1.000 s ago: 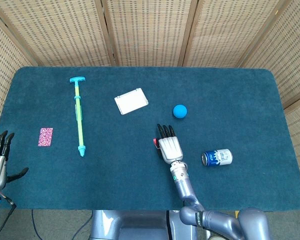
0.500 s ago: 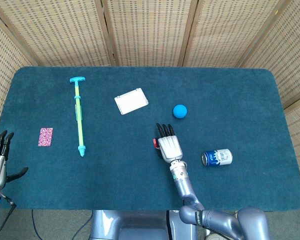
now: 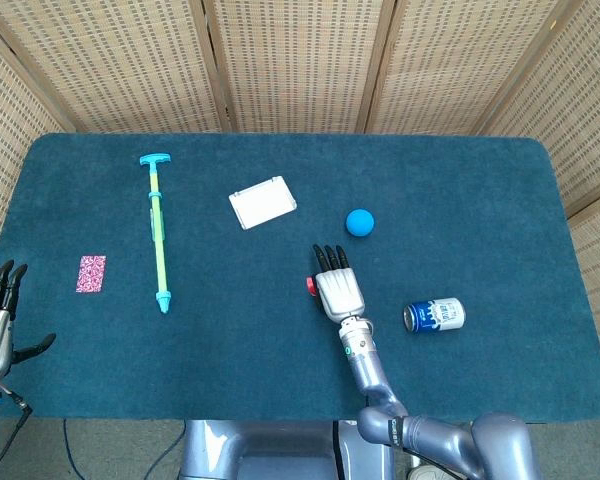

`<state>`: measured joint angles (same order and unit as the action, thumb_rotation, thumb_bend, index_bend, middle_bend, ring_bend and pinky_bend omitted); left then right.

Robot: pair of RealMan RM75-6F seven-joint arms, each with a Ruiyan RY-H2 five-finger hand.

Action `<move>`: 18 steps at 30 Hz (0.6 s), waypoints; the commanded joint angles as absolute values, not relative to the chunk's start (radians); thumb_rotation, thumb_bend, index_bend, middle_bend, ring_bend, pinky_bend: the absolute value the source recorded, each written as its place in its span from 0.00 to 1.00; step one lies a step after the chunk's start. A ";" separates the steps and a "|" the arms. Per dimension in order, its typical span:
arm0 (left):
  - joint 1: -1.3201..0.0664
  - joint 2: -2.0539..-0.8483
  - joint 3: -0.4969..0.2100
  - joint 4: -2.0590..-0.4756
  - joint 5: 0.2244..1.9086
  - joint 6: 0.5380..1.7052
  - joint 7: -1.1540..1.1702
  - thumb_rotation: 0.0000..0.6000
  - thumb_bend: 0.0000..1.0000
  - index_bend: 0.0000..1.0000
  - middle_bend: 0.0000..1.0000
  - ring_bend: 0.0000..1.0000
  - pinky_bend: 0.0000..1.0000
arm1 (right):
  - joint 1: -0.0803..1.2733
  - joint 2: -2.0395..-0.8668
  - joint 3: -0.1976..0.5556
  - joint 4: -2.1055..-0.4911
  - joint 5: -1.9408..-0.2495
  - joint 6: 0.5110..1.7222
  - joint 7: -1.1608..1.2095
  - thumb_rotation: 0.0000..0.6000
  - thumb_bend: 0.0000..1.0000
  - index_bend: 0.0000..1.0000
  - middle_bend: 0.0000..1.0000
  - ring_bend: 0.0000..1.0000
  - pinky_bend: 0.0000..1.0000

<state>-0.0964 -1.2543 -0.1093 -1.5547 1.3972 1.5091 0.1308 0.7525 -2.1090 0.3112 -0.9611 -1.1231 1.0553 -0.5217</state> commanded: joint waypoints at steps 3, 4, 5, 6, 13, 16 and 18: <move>-0.096 -1.255 -0.109 -1.555 1.397 1.509 0.131 1.00 0.10 0.00 0.00 0.00 0.06 | 0.752 -2.107 0.310 -0.965 -1.125 1.060 -0.526 1.00 0.56 0.68 0.12 0.00 0.00; -0.096 -1.254 -0.109 -1.555 1.397 1.509 0.131 1.00 0.10 0.00 0.00 0.00 0.06 | 0.752 -2.105 0.311 -0.967 -1.126 1.062 -0.525 1.00 0.57 0.68 0.12 0.00 0.00; -0.096 -1.254 -0.109 -1.556 1.397 1.509 0.131 1.00 0.10 0.00 0.00 0.00 0.06 | 0.753 -2.104 0.312 -0.970 -1.128 1.065 -0.526 1.00 0.57 0.68 0.12 0.00 0.00; -0.097 -1.254 -0.109 -1.556 1.397 1.509 0.131 1.00 0.10 0.00 0.00 0.00 0.06 | 0.754 -2.102 0.312 -0.972 -1.129 1.066 -0.527 1.00 0.57 0.68 0.12 0.00 0.00; -0.097 -1.253 -0.110 -1.556 1.395 1.509 0.131 1.00 0.10 0.00 0.00 0.00 0.06 | 0.773 -2.085 0.332 -0.989 -1.140 1.081 -0.542 1.00 0.57 0.67 0.12 0.00 0.00; -0.097 -1.254 -0.111 -1.555 1.393 1.508 0.131 1.00 0.10 0.00 0.00 0.00 0.06 | 0.783 -2.077 0.344 -0.997 -1.143 1.086 -0.546 1.00 0.57 0.67 0.12 0.00 0.00; -0.097 -1.254 -0.113 -1.554 1.391 1.508 0.130 1.00 0.10 0.00 0.00 0.00 0.06 | 0.791 -2.068 0.354 -1.005 -1.148 1.094 -0.549 1.00 0.57 0.67 0.12 0.00 0.00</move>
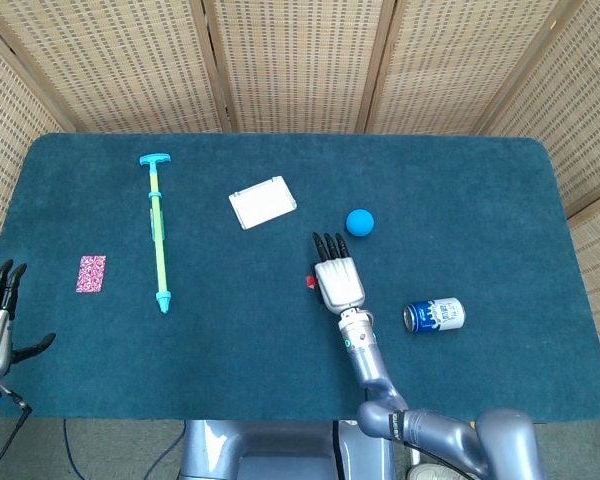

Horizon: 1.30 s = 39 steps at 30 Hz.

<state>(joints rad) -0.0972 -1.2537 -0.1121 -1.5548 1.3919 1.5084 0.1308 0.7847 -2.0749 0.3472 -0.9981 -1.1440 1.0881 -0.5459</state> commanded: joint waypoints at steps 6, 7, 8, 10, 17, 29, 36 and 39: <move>-0.098 -1.254 -0.115 -1.554 1.389 1.509 0.131 1.00 0.10 0.00 0.00 0.00 0.06 | 0.802 -2.038 0.376 -1.041 -1.165 1.128 -0.555 1.00 0.57 0.66 0.12 0.00 0.00; -0.098 -1.254 -0.114 -1.554 1.390 1.510 0.131 1.00 0.10 0.00 0.00 0.00 0.06 | 0.802 -2.031 0.379 -1.050 -1.169 1.135 -0.557 1.00 0.57 0.66 0.12 0.00 0.00; -0.097 -1.254 -0.114 -1.555 1.391 1.511 0.131 1.00 0.10 0.00 0.00 0.00 0.06 | 0.801 -2.024 0.381 -1.059 -1.170 1.140 -0.560 1.00 0.57 0.66 0.12 0.00 0.00; -0.097 -1.253 -0.114 -1.556 1.393 1.514 0.132 1.00 0.10 0.00 0.00 0.00 0.06 | 0.799 -2.006 0.385 -1.083 -1.172 1.150 -0.568 1.00 0.57 0.65 0.12 0.00 0.00; -0.095 -1.252 -0.113 -1.561 1.396 1.519 0.134 1.00 0.10 0.00 0.00 0.00 0.06 | 0.774 -1.938 0.387 -1.173 -1.186 1.196 -0.580 1.00 0.58 0.65 0.12 0.00 0.00; -0.088 -1.246 -0.100 -1.581 1.432 1.543 0.136 1.00 0.10 0.00 0.00 0.00 0.06 | 0.575 -1.685 0.370 -1.519 -1.142 1.237 -0.302 1.00 0.57 0.66 0.13 0.00 0.00; -0.084 -1.244 -0.094 -1.591 1.451 1.556 0.143 1.00 0.10 0.00 0.00 0.00 0.06 | 0.466 -1.518 0.329 -1.752 -1.185 1.258 -0.140 1.00 0.57 0.66 0.13 0.00 0.00; -0.081 -1.245 -0.090 -1.594 1.460 1.564 0.144 1.00 0.10 0.00 0.00 0.00 0.06 | 0.426 -1.461 0.307 -1.857 -1.207 1.266 -0.074 1.00 0.57 0.66 0.12 0.00 0.00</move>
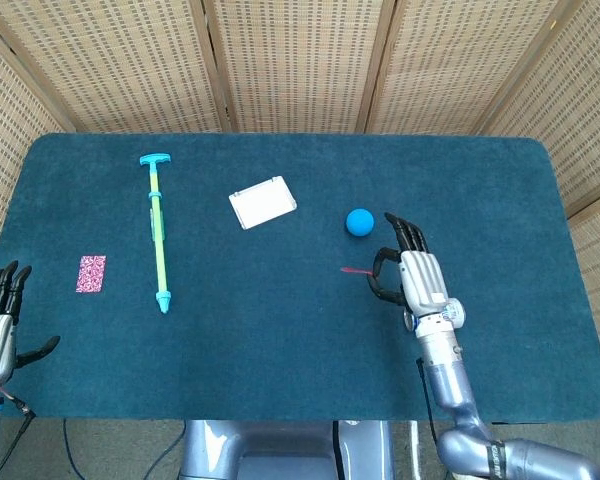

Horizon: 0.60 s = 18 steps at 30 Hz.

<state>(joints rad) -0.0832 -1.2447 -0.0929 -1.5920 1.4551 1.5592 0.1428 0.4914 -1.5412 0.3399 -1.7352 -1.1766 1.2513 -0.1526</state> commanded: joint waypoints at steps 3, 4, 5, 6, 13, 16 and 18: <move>-0.077 -1.243 -0.087 -1.595 1.468 1.572 0.145 1.00 0.10 0.00 0.00 0.00 0.06 | 0.392 -1.405 0.280 -1.940 -1.236 1.269 -0.021 1.00 0.57 0.66 0.12 0.00 0.00; -0.075 -1.243 -0.086 -1.596 1.470 1.575 0.144 1.00 0.10 0.00 0.00 0.00 0.06 | 0.381 -1.389 0.269 -1.961 -1.249 1.272 -0.007 1.00 0.57 0.66 0.12 0.00 0.00; -0.073 -1.241 -0.085 -1.597 1.475 1.580 0.144 1.00 0.10 0.00 0.00 0.00 0.06 | 0.365 -1.368 0.252 -1.989 -1.272 1.278 0.012 1.00 0.57 0.66 0.12 0.00 0.00; -0.072 -1.241 -0.085 -1.598 1.477 1.583 0.143 1.00 0.10 0.00 0.00 0.00 0.06 | 0.356 -1.355 0.241 -2.003 -1.287 1.282 0.024 1.00 0.57 0.66 0.12 0.00 0.00; -0.067 -1.240 -0.080 -1.601 1.490 1.594 0.146 1.00 0.10 0.00 0.00 0.00 0.06 | 0.282 -1.267 0.153 -2.081 -1.430 1.331 0.125 1.00 0.57 0.66 0.12 0.00 0.00; -0.068 -1.243 -0.078 -1.602 1.494 1.591 0.154 1.00 0.10 0.00 0.00 0.00 0.06 | 0.260 -1.249 0.116 -2.089 -1.480 1.347 0.149 1.00 0.57 0.67 0.12 0.00 0.00; -0.069 -1.245 -0.076 -1.601 1.496 1.590 0.157 1.00 0.10 0.00 0.00 0.00 0.06 | 0.252 -1.246 0.101 -2.088 -1.501 1.352 0.157 1.00 0.57 0.67 0.12 0.00 0.00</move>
